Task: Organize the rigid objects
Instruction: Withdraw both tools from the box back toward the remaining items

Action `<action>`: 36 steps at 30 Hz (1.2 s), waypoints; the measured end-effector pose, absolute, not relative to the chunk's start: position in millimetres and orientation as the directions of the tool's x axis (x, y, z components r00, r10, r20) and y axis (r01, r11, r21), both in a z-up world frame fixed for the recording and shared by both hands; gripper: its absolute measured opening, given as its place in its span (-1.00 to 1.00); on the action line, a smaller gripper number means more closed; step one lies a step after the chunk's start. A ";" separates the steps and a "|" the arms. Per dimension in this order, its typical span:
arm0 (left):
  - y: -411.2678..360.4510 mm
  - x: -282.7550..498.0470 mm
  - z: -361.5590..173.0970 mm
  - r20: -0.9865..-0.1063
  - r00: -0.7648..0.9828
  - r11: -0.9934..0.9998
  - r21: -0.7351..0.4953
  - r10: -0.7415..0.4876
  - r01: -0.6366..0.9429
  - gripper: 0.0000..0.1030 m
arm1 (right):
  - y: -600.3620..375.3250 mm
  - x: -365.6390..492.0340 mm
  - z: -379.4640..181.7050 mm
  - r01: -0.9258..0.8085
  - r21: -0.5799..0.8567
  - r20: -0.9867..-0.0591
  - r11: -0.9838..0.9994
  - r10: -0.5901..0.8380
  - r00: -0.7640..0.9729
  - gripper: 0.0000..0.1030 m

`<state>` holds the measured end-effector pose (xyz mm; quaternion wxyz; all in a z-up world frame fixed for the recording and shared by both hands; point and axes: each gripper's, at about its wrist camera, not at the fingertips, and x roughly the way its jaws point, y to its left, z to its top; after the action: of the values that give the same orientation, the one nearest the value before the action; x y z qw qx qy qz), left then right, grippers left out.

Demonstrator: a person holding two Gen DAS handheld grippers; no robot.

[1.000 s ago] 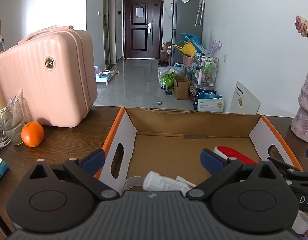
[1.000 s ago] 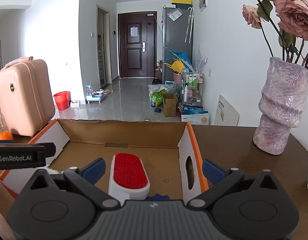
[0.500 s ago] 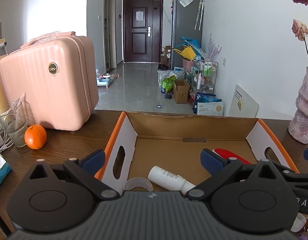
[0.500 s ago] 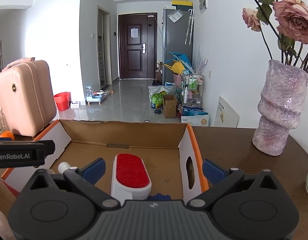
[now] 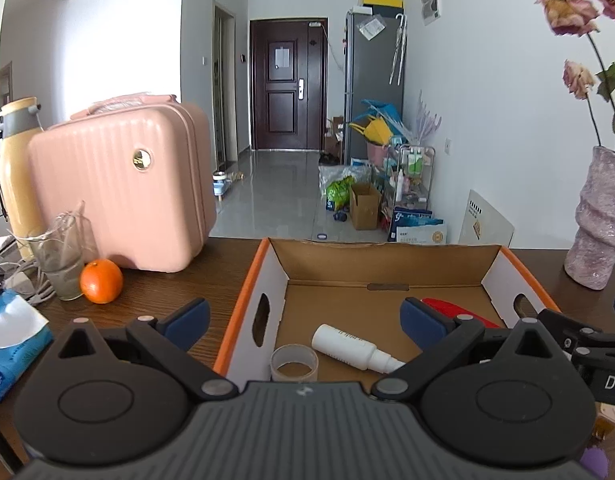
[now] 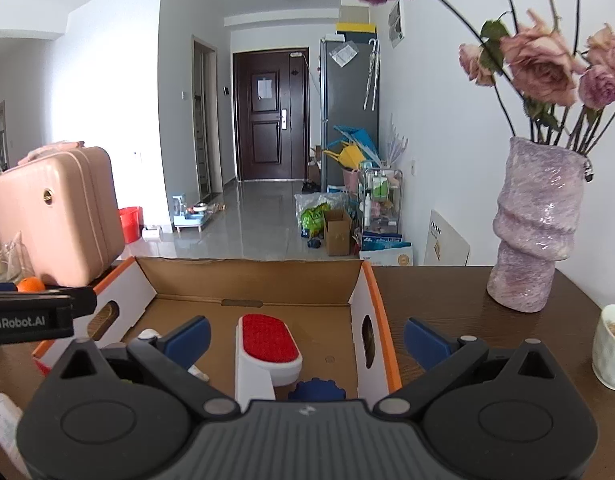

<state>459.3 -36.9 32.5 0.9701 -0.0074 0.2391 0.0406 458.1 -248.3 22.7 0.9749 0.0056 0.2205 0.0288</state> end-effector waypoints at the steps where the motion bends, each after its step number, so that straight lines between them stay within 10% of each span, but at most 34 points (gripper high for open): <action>1: -35.6 454.0 33.3 -0.460 0.885 0.997 0.004 0.074 -0.081 1.00 | -248.4 452.3 23.9 -0.054 0.022 -0.424 0.998 0.058 0.904 1.00; 36: -5.5 285.9 21.9 -0.426 0.904 0.999 0.038 0.048 -0.035 1.00 | -227.5 276.8 3.8 -0.100 -0.009 -0.404 0.995 0.088 0.911 1.00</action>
<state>285.9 -5.5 21.9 0.9755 0.0145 0.2186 0.0212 276.8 -227.5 3.8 0.9773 -0.0148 0.2057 0.0482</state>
